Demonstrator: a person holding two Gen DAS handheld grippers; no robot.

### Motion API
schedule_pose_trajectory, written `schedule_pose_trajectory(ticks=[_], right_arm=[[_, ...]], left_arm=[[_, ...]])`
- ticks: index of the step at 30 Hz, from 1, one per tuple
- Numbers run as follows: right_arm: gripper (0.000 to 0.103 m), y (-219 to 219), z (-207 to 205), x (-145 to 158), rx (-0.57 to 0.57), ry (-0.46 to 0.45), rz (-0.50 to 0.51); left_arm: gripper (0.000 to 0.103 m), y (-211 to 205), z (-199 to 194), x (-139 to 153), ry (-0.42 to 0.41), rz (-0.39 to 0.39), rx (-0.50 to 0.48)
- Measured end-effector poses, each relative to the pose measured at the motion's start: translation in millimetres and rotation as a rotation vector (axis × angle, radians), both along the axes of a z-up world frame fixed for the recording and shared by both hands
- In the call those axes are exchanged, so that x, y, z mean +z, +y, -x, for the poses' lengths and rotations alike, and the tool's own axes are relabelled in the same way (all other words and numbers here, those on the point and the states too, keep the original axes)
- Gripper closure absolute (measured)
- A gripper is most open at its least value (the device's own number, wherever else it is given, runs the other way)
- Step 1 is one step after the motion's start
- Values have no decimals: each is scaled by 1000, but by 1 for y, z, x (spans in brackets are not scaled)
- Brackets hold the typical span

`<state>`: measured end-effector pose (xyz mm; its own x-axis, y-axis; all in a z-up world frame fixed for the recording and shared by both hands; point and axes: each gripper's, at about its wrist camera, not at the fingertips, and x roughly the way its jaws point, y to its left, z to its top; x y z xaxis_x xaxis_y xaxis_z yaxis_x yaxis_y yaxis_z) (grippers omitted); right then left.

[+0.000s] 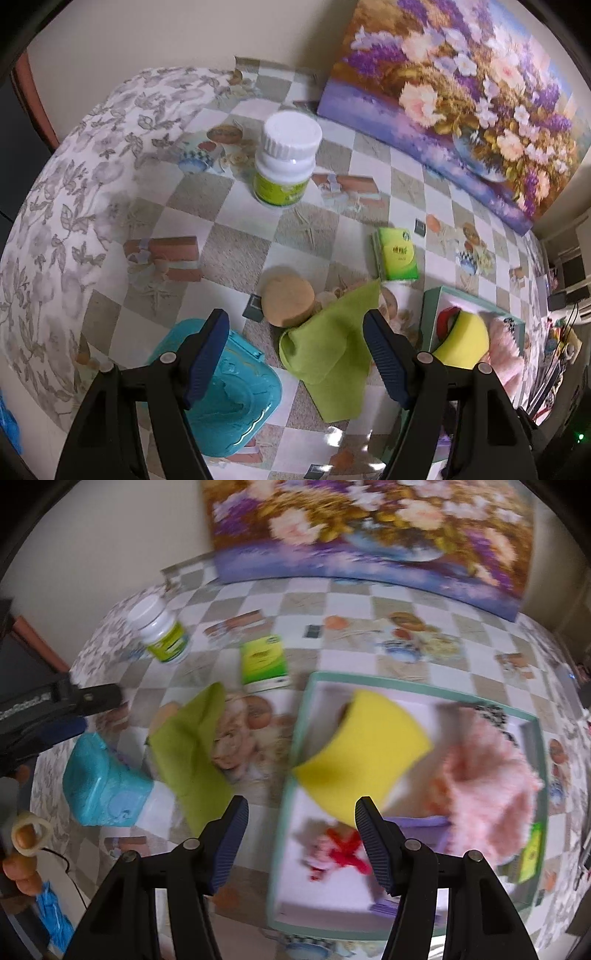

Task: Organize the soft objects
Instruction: 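Move both tools back over the tan sponge and lime-green cloth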

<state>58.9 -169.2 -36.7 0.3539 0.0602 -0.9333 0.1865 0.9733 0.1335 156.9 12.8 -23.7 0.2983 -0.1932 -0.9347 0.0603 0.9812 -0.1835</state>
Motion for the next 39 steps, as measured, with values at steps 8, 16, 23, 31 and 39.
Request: schedule_pose_trajectory(ticks=[8,16,23,31,39], right_arm=[[39,14,-19,-14,1,-1,-78],[39,15,-37,-14,-15,-50,-151],[54,15,-54,-26,-16,-47,-196],[64,11,-66,-46,-30,-1,-201],[70,14,-71,-63,-20,41,-206]], left_arm=[[27,-2,-6,-7,5,-37,-9],[27,-1,-20,-12,2,-42,-9],[27,-4,-35,-24,27,-44,-11],[27,-4,-51,-41,61,-99,-17],[27,-19,-55,-55,85,-190,-93]])
